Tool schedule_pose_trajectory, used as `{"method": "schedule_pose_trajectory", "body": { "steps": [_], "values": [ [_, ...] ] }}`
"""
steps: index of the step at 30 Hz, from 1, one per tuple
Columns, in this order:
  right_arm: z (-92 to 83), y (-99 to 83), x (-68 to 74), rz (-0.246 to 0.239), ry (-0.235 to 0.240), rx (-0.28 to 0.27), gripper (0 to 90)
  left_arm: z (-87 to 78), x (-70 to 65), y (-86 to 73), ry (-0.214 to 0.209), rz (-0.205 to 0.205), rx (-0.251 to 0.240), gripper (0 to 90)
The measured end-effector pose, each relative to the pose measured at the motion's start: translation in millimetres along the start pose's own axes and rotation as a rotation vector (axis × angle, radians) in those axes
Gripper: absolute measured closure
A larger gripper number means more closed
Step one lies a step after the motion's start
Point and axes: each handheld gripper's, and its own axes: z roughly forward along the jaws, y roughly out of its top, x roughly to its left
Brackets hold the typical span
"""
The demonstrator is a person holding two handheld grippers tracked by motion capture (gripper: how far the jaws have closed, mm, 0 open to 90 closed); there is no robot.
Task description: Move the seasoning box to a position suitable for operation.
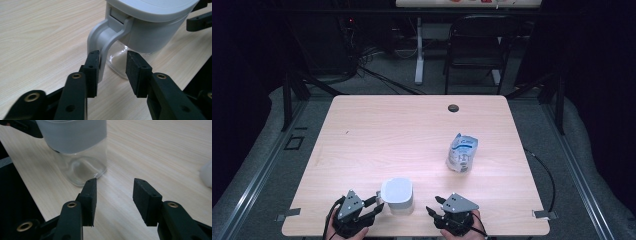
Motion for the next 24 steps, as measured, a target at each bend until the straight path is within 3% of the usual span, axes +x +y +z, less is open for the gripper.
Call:
{"method": "schedule_pose_trajectory", "body": {
  "steps": [6, 12, 19, 24],
  "values": [
    [-12.6, 7.4, -11.4, 0.038, -0.035, -0.052, 55.3, -3.0, 4.3, -5.0, -0.029, -0.03, -0.022, 58.2],
    [-23.5, 16.0, -17.5, 0.045, -0.041, -0.046, 55.3, -12.7, 13.2, -3.3, -0.036, -0.076, -0.048, 57.7],
    [-35.8, 13.7, -24.1, 0.038, -0.034, -0.04, 54.6, -16.5, 17.1, -1.9, -0.009, -0.054, -0.03, 57.7],
    [-38.8, 4.4, -30.4, 0.076, -0.074, -0.067, 54.4, -18.9, 19.4, 2.6, 0.026, -0.077, -0.044, 57.7]
  ]
}}
